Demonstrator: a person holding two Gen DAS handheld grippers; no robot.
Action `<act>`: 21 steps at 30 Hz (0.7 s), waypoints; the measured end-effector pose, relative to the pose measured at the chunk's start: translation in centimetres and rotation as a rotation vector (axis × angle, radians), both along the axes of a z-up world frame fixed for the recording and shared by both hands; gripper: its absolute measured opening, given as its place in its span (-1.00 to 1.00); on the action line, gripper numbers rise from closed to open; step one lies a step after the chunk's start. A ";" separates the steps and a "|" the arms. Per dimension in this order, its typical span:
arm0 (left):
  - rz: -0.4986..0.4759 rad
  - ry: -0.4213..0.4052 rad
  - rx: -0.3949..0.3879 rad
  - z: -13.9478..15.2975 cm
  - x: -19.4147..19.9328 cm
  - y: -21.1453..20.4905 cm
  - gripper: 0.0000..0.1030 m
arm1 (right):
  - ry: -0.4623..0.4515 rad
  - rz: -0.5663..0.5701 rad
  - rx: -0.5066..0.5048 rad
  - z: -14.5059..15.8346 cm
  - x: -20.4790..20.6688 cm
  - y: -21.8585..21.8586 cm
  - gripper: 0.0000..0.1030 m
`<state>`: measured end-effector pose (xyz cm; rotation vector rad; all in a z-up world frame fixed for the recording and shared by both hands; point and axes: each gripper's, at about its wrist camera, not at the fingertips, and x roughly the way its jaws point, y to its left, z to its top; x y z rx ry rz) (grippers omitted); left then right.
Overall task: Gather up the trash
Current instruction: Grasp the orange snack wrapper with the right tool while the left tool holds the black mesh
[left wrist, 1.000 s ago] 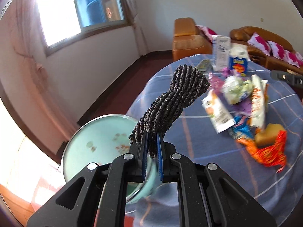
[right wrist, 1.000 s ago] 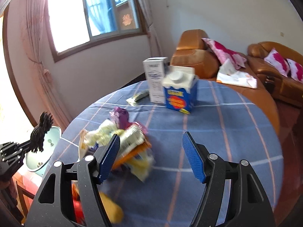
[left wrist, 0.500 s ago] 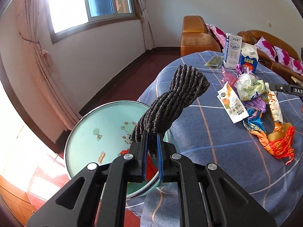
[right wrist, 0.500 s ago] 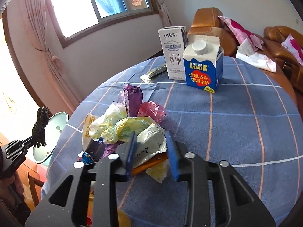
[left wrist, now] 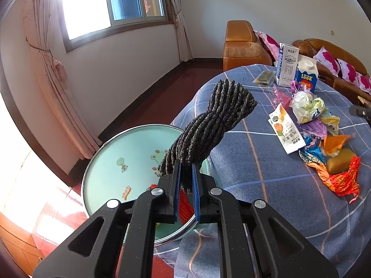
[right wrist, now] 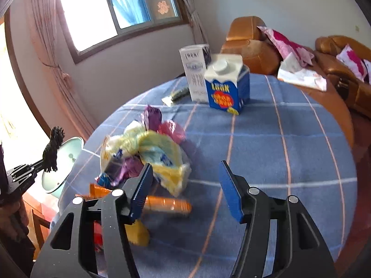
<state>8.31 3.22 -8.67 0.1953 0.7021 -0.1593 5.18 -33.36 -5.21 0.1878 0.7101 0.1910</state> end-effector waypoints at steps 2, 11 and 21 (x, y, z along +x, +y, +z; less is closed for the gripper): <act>0.004 -0.003 0.001 0.1 -0.1 0.2 -0.83 | 0.023 0.033 -0.019 -0.2 0.6 0.6 0.13; 0.024 0.012 -0.010 -0.3 0.3 1.3 -0.83 | 0.161 0.066 -0.034 -4.5 -3.0 0.7 -0.01; 0.019 0.012 0.000 -0.3 -0.1 1.1 -0.83 | 0.153 0.132 -0.069 -4.9 -2.9 2.8 -0.47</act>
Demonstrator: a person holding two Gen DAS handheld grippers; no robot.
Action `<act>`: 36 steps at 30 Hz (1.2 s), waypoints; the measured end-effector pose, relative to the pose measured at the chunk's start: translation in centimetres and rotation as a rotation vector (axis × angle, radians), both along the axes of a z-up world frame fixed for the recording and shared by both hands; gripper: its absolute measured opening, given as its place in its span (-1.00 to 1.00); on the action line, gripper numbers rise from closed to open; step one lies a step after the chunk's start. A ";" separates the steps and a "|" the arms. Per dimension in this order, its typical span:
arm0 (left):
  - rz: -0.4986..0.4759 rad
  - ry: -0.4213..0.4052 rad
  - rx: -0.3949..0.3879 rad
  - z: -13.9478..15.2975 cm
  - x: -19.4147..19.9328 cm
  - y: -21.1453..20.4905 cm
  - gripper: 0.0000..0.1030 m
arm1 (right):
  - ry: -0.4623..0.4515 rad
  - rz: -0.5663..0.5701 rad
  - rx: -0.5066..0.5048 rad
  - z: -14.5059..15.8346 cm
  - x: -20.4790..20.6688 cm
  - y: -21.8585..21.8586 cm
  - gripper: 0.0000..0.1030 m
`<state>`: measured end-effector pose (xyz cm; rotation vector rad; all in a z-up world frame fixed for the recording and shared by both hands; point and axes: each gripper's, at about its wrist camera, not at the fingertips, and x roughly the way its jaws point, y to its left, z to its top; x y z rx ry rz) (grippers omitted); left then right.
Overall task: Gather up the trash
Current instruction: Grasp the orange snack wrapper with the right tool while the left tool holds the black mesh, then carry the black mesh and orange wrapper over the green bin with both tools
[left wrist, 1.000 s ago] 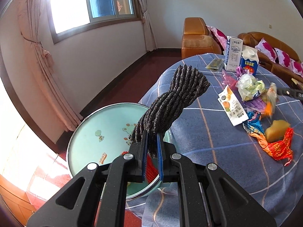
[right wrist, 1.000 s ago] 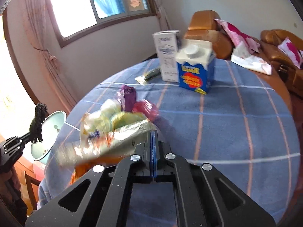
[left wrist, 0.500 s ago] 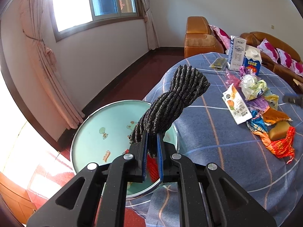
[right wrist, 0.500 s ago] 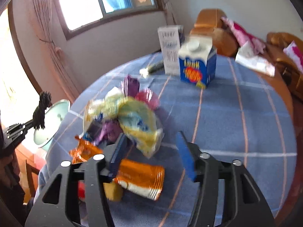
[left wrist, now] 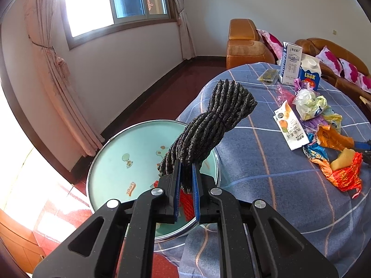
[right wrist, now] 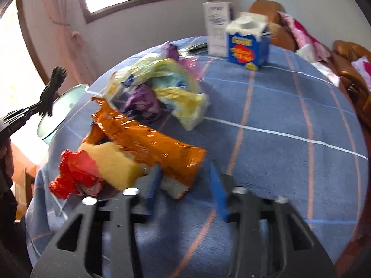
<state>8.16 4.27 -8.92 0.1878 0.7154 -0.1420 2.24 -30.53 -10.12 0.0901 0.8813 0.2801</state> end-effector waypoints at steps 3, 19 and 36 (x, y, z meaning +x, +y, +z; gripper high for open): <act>0.001 0.002 -0.001 -0.1 0.1 0.2 -0.83 | -0.013 0.009 0.046 0.1 -0.2 0.0 -0.70; 0.117 -0.001 0.075 0.0 0.5 2.4 -0.83 | -0.191 -0.017 0.059 5.8 1.0 1.4 -0.80; 0.268 0.001 0.163 -0.2 1.2 6.6 -0.83 | -0.201 0.132 -0.025 8.5 7.8 10.9 -0.80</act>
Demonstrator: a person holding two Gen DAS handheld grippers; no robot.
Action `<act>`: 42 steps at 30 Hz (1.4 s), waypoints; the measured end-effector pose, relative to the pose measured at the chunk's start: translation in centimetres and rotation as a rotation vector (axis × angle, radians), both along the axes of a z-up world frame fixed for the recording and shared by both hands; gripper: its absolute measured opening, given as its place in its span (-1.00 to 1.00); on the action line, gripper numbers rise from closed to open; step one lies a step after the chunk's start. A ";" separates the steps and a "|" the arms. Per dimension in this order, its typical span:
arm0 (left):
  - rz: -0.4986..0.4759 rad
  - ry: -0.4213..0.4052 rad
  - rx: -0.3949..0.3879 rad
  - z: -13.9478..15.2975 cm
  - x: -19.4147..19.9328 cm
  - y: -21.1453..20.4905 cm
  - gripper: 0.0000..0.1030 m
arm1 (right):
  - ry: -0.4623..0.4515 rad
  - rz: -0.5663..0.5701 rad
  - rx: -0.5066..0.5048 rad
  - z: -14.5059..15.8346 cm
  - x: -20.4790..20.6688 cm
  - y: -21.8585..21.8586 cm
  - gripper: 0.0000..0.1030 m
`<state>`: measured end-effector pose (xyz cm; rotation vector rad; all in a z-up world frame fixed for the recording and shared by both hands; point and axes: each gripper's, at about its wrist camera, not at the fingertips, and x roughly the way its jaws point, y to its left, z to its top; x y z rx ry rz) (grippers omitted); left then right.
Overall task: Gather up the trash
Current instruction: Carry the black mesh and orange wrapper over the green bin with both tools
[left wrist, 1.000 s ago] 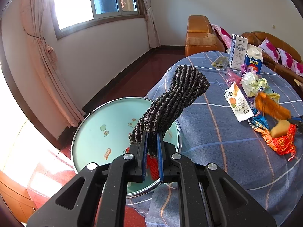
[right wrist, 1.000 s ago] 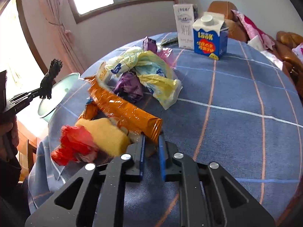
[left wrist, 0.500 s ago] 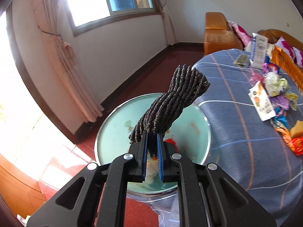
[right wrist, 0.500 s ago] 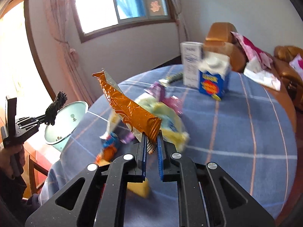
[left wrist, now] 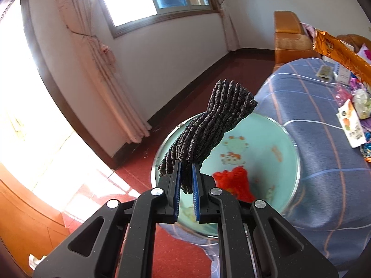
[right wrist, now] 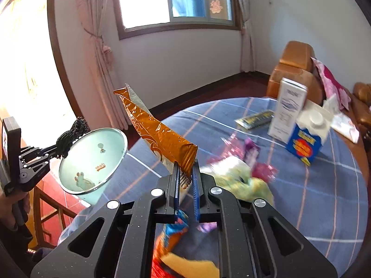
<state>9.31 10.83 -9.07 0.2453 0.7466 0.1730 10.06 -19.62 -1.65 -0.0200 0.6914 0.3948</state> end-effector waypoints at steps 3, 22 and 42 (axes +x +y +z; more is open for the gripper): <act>0.033 0.001 0.028 0.0 0.1 0.8 -0.83 | 0.007 0.024 -0.020 -0.1 1.1 1.6 -0.80; 0.110 -0.001 0.114 -0.1 0.5 2.8 -0.83 | 0.059 0.154 -0.125 -2.2 4.0 10.4 -0.80; 0.120 0.015 0.133 -0.6 0.6 3.2 -0.83 | 0.062 0.204 -0.155 -2.4 4.6 13.0 -0.80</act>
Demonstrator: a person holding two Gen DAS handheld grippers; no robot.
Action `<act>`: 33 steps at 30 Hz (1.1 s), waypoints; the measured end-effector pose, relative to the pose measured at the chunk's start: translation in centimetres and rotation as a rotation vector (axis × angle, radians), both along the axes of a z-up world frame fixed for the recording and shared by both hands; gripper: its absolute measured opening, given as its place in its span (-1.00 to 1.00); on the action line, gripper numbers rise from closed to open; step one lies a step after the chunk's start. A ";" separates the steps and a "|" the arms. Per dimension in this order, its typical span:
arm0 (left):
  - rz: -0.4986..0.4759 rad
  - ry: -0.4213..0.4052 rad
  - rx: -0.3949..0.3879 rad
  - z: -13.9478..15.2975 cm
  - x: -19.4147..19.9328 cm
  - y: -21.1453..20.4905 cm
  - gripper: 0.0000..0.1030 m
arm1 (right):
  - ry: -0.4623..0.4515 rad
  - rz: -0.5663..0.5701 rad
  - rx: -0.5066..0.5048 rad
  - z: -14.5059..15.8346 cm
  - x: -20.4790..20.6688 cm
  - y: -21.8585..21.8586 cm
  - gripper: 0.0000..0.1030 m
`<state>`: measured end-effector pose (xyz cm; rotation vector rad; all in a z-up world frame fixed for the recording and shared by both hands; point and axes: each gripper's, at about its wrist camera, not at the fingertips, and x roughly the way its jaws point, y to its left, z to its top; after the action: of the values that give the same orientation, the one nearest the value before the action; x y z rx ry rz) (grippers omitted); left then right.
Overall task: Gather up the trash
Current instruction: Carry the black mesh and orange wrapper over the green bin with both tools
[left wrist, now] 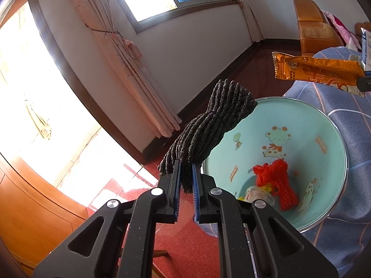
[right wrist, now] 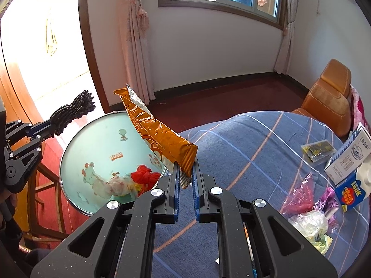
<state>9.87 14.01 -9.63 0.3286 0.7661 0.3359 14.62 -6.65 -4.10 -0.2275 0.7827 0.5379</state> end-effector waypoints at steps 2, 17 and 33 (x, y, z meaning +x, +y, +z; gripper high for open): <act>0.001 0.001 0.003 0.0 0.0 0.0 -0.83 | 0.001 0.005 -0.005 -0.1 -0.1 0.2 -0.80; -0.010 0.008 0.006 -0.3 0.0 -0.2 -0.82 | 0.006 0.021 -0.024 -0.2 0.1 1.1 -0.80; -0.015 0.009 0.003 -0.3 0.0 -0.3 -0.82 | 0.006 0.035 -0.032 -0.4 0.0 1.4 -0.80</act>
<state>9.87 13.66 -9.89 0.3385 0.7716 0.3219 14.61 -5.21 -4.47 -0.2694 0.7950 0.5597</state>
